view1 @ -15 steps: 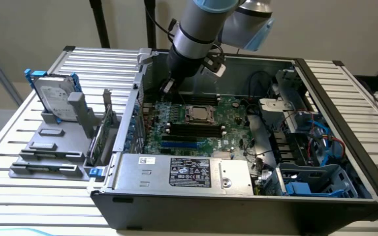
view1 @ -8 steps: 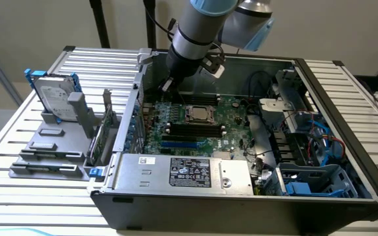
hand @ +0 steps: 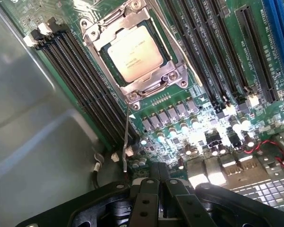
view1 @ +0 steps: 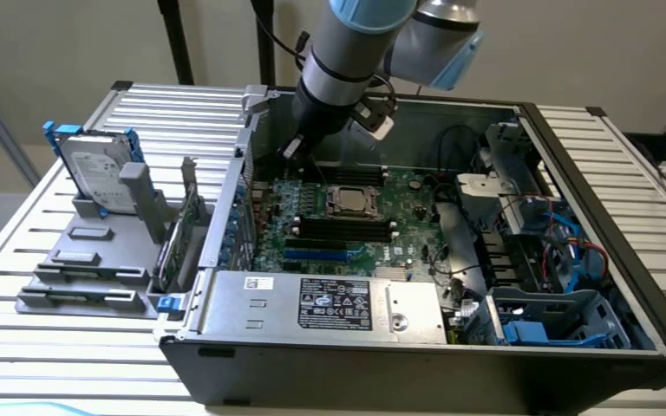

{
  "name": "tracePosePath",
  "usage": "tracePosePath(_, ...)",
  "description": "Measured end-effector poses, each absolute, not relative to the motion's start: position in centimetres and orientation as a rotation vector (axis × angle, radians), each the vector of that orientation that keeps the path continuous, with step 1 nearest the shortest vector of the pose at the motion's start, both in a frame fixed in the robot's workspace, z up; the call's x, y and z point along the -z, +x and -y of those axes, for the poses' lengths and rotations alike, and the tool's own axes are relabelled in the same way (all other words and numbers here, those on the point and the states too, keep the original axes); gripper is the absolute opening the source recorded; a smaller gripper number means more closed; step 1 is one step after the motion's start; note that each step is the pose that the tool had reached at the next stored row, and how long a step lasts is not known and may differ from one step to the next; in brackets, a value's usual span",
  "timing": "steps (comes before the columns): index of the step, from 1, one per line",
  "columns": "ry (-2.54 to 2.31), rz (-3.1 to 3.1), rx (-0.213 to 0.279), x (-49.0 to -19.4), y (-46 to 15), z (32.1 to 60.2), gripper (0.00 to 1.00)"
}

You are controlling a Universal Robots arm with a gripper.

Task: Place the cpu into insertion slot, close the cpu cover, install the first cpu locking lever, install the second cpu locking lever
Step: 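Install the first cpu locking lever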

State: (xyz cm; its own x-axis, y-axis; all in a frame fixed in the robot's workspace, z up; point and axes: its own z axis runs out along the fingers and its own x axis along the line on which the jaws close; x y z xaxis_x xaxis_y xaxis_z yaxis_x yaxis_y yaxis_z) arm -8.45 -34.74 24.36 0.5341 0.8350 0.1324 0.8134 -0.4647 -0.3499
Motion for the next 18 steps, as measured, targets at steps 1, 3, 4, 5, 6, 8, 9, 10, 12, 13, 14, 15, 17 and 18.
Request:
tracePosePath(1, -2.408, 1.343, -0.076, -24.37, -8.47, 34.74, 0.11)
tracePosePath(3, -2.413, 1.321, -0.066, -24.37, -8.50, 34.74, 0.11)
tracePosePath(4, -2.415, 1.309, -0.061, -24.37, -8.52, 34.74, 0.11)
tracePosePath(5, -2.417, 1.298, -0.057, -24.36, -8.54, 34.74, 0.11)
tracePosePath(6, -2.419, 1.286, -0.052, -24.36, -8.55, 34.74, 0.11)
tracePosePath(8, -2.423, 1.263, -0.042, -24.36, -8.59, 34.74, 0.11)
tracePosePath(9, -2.425, 1.251, -0.037, -24.36, -8.60, 34.74, 0.11)
tracePosePath(10, -2.427, 1.239, -0.032, -24.37, -8.62, 34.74, 0.11)
tracePosePath(12, -2.431, 1.212, -0.021, -24.37, -8.64, 34.74, 0.11)
tracePosePath(13, -2.437, 1.196, -0.016, -24.36, -8.64, 34.74, 0.11)
tracePosePath(14, -2.441, 1.184, -0.012, -24.36, -8.64, 34.74, 0.11)
tracePosePath(15, -2.445, 1.174, -0.009, -24.36, -8.64, 34.74, 0.11)
tracePosePath(17, -2.454, 1.155, -0.004, -24.34, -8.64, 34.74, 0.11)
tracePosePath(18, -2.458, 1.146, -0.002, -24.33, -8.63, 34.74, 0.11)
